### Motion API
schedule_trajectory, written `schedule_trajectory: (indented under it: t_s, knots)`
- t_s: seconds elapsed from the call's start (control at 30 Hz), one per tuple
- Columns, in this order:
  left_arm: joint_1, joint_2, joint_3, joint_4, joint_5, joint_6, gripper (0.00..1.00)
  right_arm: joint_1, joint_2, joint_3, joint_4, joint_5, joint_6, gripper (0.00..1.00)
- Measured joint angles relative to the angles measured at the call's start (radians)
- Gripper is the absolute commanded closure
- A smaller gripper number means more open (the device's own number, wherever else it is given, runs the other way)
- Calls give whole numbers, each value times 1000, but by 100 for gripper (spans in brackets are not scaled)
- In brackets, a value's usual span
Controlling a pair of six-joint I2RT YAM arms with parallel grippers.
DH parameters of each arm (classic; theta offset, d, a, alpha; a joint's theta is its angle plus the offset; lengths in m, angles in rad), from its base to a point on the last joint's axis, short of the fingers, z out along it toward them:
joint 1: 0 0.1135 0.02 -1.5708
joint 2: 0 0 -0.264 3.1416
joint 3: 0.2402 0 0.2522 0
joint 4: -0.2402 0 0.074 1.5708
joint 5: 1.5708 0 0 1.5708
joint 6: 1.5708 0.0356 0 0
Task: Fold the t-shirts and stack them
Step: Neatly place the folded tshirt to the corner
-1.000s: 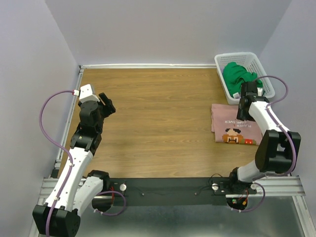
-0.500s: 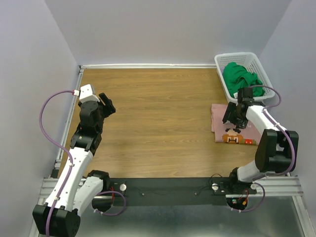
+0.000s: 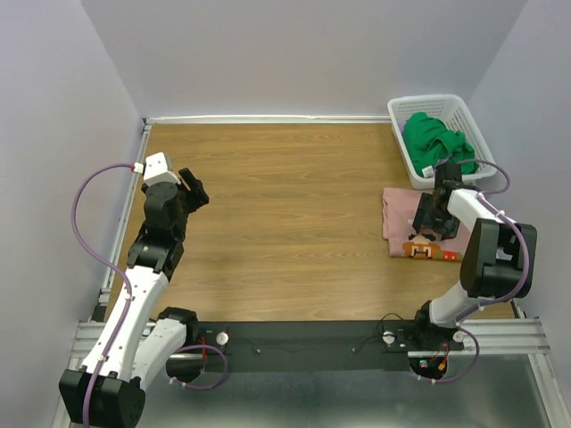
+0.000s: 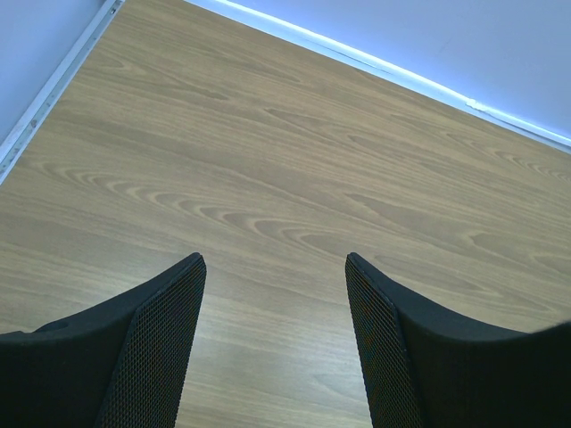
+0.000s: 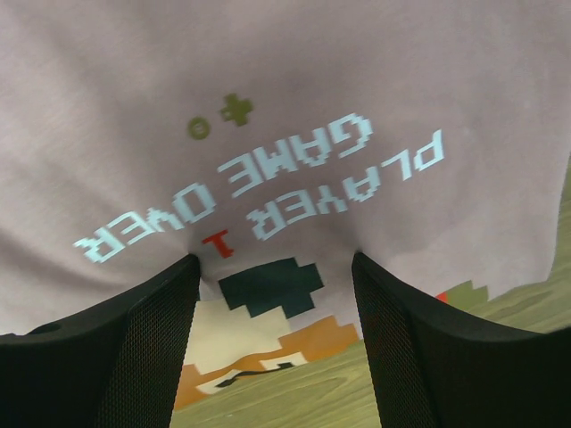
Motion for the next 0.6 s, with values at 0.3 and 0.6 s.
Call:
schedule_trajectory:
  t_s: [0.3,0.6]
  knots:
    - [0,0,-6,0,0,0,27,-143,29,10,9,22,-59,24]
    - [0,0,-6,0,0,3,27,-176,64,48,21,61,-107,23]
